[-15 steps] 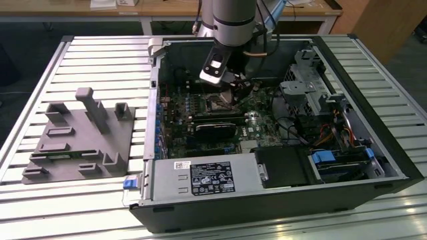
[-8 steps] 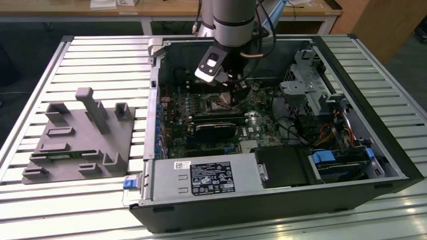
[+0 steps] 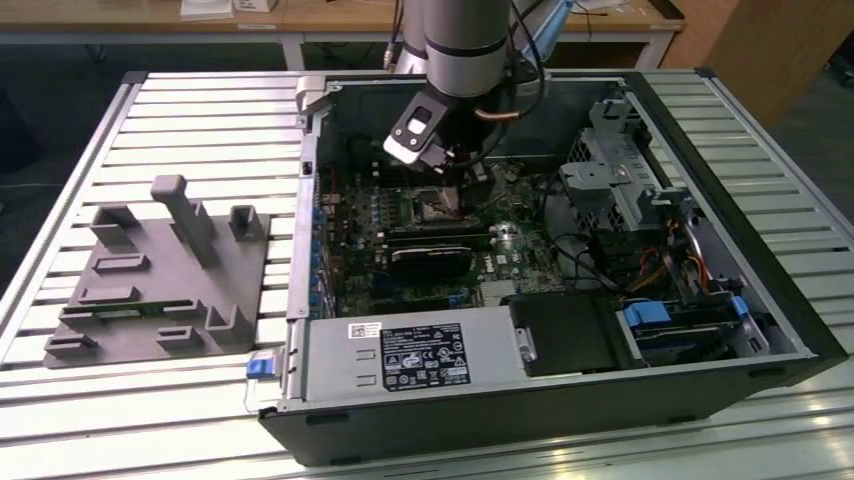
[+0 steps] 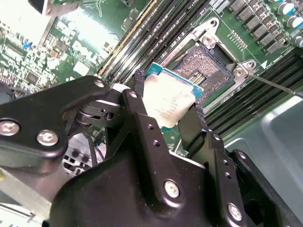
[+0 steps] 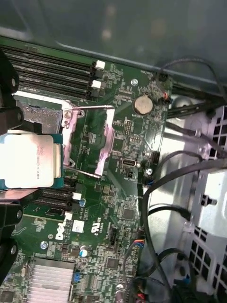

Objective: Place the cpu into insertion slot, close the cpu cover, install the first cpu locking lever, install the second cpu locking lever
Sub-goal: 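Place the cpu into insertion slot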

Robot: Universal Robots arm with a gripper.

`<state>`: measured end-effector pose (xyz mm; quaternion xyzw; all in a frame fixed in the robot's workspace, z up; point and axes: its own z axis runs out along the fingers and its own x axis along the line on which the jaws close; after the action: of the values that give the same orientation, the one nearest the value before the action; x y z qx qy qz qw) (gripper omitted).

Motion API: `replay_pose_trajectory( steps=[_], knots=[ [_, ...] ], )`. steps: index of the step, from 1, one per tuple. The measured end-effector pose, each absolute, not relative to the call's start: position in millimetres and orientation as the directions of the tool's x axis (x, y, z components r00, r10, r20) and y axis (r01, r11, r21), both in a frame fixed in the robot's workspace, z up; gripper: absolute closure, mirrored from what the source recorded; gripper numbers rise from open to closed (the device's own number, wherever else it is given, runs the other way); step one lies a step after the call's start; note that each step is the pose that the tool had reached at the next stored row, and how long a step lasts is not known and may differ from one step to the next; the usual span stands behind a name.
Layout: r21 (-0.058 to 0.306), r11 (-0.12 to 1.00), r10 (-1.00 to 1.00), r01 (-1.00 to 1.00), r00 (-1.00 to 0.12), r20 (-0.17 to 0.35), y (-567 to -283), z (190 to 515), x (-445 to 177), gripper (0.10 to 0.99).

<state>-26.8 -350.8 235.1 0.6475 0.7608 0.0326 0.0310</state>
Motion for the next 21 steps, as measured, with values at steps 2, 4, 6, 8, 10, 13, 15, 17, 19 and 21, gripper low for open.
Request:
replay_pose_trajectory(
  steps=[2, 4, 6, 8, 10, 13, 15, 17, 19, 21],
  knots=[
    [0.090, 0.135, 0.991, 0.987, -0.135, -0.005, -350.8, 233.9, -26.9, 0.549],
    [0.090, 0.115, 0.993, 0.989, -0.115, -0.005, -350.7, 232.7, -27.3, 0.549],
    [0.090, 0.107, 0.994, 0.990, -0.107, -0.004, -350.1, 232.1, -28.3, 0.549],
    [0.090, 0.106, 0.994, 0.990, -0.106, -0.004, -350.1, 231.9, -28.6, 0.549],
    [0.090, 0.106, 0.994, 0.990, -0.106, -0.004, -350.0, 231.9, -28.6, 0.549],
    [0.090, 0.106, 0.994, 0.990, -0.106, -0.004, -348.2, 231.7, -29.0, 0.549],
    [0.090, 0.100, 0.995, 0.991, -0.100, -0.004, -346.4, 231.4, -29.5, 0.549],
    [0.090, 0.090, 0.996, 0.992, -0.090, -0.004, -345.1, 231.0, -30.5, 0.549],
    [0.090, 0.082, 0.997, 0.993, -0.082, -0.004, -343.8, 230.6, -31.7, 0.549],
    [0.090, 0.074, 0.997, 0.993, -0.074, -0.004, -342.6, 230.2, -33.0, 0.549]
  ],
)
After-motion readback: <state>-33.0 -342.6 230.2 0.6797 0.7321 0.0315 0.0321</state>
